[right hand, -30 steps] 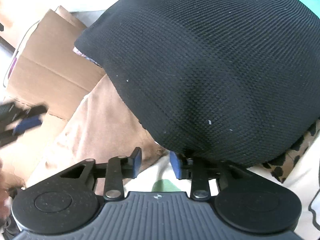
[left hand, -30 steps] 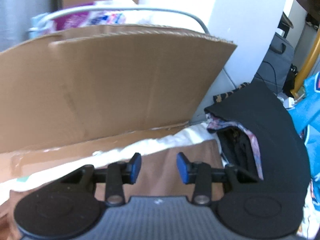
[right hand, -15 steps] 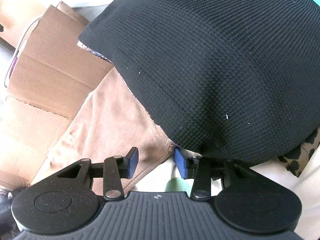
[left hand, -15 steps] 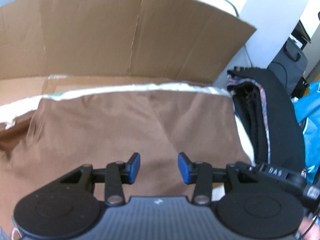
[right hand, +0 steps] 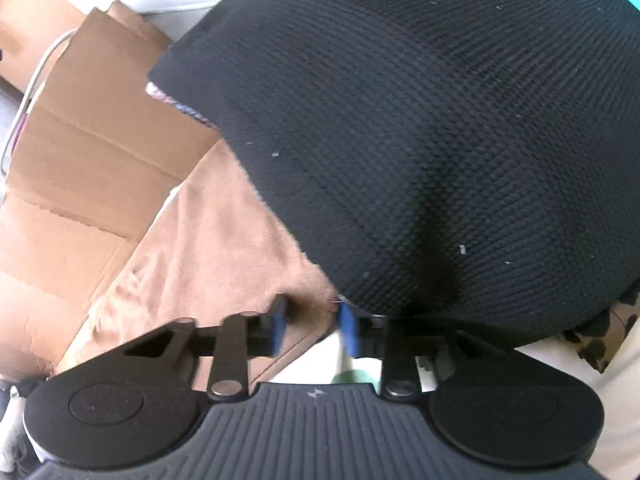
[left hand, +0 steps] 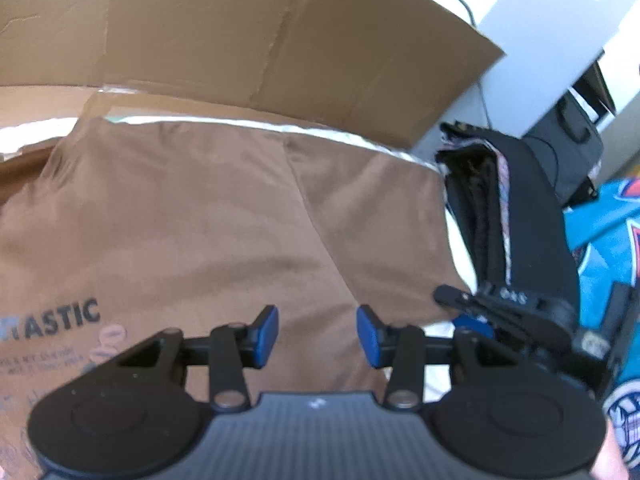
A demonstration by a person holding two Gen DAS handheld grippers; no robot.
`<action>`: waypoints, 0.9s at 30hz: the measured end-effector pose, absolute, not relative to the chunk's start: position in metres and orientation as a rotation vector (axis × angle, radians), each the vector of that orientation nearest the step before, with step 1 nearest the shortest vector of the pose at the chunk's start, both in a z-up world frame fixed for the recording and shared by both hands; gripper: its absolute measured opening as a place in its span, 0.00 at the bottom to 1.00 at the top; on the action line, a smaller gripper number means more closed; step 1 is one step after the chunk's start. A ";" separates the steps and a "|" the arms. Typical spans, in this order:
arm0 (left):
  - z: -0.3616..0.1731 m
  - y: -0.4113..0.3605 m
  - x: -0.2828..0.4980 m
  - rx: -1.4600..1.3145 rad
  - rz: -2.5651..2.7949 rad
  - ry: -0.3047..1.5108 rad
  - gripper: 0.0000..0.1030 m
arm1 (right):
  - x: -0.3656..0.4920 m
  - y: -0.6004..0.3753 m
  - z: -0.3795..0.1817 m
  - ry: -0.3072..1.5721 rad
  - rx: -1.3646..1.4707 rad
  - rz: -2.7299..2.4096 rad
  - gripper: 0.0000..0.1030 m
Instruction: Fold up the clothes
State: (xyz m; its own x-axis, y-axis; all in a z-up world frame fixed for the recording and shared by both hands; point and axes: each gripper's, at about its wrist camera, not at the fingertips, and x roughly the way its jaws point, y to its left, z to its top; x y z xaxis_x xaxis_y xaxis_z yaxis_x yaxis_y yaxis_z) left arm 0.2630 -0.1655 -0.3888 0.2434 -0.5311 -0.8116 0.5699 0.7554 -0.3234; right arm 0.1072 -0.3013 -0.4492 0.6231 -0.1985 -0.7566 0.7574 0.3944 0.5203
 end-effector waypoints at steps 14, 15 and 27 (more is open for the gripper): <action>-0.422 -0.170 0.255 0.009 -0.763 1.146 0.36 | 0.077 -0.280 -0.447 0.607 1.023 -0.609 0.21; -0.424 -0.171 0.255 0.010 -0.765 1.147 0.33 | 0.078 -0.278 -0.449 0.609 1.030 -0.607 0.27; -0.423 -0.199 0.245 0.018 -0.842 1.123 0.12 | 0.047 -0.309 -0.451 0.603 1.073 -0.592 0.06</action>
